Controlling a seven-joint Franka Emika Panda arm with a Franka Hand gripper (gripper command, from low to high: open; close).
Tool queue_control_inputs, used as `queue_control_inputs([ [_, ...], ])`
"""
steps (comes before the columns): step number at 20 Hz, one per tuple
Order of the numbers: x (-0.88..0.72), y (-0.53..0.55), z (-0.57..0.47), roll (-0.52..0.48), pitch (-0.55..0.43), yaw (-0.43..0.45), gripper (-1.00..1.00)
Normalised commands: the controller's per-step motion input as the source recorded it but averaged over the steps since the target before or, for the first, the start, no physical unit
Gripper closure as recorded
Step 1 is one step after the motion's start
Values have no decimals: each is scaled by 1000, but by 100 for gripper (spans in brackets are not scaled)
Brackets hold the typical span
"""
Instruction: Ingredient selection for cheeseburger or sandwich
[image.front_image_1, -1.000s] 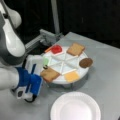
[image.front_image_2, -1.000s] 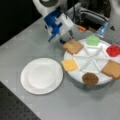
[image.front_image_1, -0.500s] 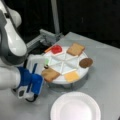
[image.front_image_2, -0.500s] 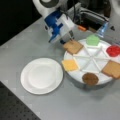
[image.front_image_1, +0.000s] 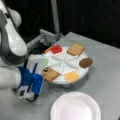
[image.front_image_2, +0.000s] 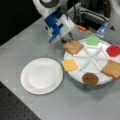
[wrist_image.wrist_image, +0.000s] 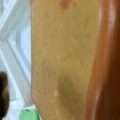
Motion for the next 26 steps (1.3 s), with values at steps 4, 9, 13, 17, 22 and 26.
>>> queue_control_inputs([
  [4, 103, -30, -46, 60, 16, -112, 100],
  [9, 90, -50, -32, 54, 54, -112, 100],
  [13, 69, -85, -8, 63, 81, -96, 100],
  [17, 73, -119, 95, 80, 121, -75, 100],
  [22, 125, -193, 134, 50, 132, -2, 100],
  [26, 250, -268, 197, 74, 145, 79, 100],
])
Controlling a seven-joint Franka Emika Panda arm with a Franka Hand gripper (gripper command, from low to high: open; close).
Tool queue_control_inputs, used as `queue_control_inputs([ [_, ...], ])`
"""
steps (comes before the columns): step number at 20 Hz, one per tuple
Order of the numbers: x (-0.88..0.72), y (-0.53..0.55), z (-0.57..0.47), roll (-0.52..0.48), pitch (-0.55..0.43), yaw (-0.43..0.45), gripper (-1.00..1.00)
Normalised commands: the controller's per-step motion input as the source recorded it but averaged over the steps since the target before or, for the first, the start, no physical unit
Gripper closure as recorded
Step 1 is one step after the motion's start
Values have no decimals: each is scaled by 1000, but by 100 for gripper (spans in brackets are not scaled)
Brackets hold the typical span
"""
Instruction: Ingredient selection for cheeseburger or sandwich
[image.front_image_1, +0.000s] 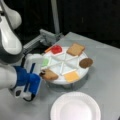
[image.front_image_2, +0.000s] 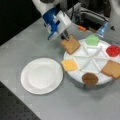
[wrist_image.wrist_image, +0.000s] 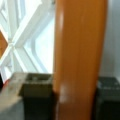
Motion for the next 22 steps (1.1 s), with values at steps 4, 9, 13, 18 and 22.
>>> queue_control_inputs([
  [4, 364, -287, 183, 125, 136, 129, 100],
  [9, 525, -377, 114, 188, 91, 135, 100],
  [13, 612, -460, 77, 92, 182, 123, 100],
  [18, 541, -427, 9, 83, 176, 246, 100],
  [22, 509, -307, -92, 124, 37, 408, 100],
])
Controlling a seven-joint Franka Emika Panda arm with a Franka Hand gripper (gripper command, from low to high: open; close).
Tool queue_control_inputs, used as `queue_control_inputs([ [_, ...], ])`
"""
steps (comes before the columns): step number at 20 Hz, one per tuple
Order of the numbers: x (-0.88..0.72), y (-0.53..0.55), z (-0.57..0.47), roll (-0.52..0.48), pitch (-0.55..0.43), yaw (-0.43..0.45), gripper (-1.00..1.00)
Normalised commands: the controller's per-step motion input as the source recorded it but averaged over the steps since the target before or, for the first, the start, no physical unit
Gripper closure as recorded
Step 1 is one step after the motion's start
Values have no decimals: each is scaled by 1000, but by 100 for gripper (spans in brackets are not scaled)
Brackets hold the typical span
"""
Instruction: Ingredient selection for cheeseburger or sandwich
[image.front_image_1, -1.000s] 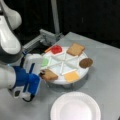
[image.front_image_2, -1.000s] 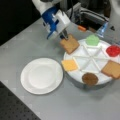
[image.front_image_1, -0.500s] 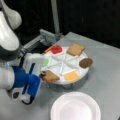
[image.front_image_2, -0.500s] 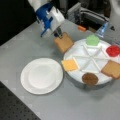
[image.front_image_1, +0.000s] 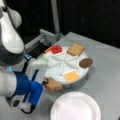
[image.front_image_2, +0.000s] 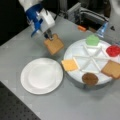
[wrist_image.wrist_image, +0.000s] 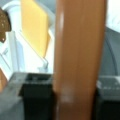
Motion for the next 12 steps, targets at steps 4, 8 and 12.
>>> queue_control_inputs([
  [4, 708, -197, -204, 109, -28, 402, 100],
  [8, 793, -200, -234, 164, -61, 369, 100],
  [12, 736, -404, -242, 233, -84, 352, 100],
])
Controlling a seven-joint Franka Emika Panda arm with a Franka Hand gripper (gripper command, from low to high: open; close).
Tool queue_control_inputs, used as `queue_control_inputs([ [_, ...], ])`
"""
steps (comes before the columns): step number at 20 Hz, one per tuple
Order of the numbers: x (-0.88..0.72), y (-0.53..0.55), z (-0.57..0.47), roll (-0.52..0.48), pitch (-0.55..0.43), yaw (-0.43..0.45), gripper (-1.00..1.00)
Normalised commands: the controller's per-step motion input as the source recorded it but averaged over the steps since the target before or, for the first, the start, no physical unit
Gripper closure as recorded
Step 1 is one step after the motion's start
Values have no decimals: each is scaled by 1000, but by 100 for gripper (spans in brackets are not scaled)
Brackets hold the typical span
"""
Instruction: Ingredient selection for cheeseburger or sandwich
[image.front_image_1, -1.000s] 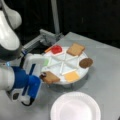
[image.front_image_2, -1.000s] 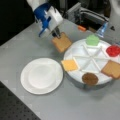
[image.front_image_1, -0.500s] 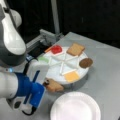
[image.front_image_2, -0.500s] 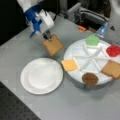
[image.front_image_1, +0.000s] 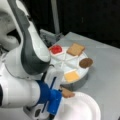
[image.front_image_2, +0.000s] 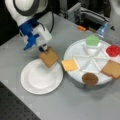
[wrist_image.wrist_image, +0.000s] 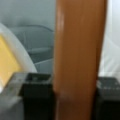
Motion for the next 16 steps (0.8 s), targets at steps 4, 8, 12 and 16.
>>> queue_control_inputs([
  [4, 666, -587, -289, 275, -86, 306, 100],
  [8, 546, -514, -226, 353, -55, 232, 100],
  [12, 457, -309, -94, 436, -40, 147, 100],
  [16, 374, -142, -3, 481, -41, 135, 100],
])
